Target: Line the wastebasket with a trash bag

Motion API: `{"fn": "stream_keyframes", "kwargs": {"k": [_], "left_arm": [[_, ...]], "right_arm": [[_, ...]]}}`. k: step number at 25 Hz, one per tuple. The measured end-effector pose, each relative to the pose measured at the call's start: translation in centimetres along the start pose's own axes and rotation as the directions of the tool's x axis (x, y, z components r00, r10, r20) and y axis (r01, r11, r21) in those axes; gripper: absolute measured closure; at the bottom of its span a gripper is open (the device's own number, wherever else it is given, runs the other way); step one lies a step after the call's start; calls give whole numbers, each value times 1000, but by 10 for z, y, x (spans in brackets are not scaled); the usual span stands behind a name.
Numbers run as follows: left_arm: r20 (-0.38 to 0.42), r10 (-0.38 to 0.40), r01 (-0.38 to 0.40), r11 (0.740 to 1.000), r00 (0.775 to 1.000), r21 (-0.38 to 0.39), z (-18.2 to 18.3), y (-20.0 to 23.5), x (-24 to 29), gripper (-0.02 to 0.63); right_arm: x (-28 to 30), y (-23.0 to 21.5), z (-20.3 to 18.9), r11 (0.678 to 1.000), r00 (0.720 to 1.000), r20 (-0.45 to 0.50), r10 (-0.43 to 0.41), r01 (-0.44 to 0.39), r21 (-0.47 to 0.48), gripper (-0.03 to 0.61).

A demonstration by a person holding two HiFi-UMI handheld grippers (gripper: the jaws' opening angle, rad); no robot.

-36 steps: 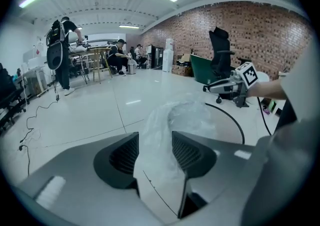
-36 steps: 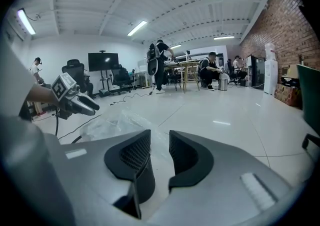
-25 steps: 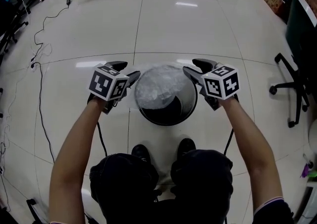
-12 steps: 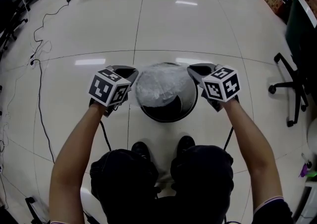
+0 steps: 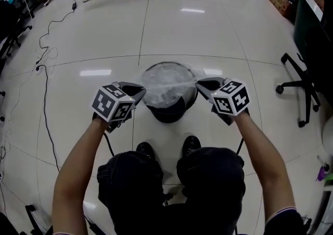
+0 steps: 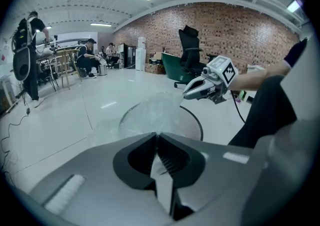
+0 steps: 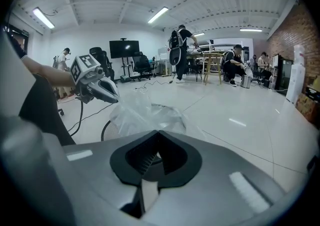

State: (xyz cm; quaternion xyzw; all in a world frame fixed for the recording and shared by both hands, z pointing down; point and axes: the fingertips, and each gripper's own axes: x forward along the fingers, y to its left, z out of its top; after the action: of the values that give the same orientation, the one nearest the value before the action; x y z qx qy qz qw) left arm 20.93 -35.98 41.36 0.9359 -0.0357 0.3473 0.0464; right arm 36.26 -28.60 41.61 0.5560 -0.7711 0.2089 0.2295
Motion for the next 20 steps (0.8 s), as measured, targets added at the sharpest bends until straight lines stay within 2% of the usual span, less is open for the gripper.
{"fn": "stream_keyframes", "kwargs": {"k": [9, 20], "left_arm": [[-67, -73, 74, 997, 995, 13, -27, -55, -1, 601], [-111, -114, 111, 993, 987, -35, -69, -87, 6, 601]], "right_arm": [[-24, 21, -42, 999, 1000, -20, 23, -22, 35, 577], [-24, 43, -85, 997, 997, -73, 28, -23, 75, 577]]}}
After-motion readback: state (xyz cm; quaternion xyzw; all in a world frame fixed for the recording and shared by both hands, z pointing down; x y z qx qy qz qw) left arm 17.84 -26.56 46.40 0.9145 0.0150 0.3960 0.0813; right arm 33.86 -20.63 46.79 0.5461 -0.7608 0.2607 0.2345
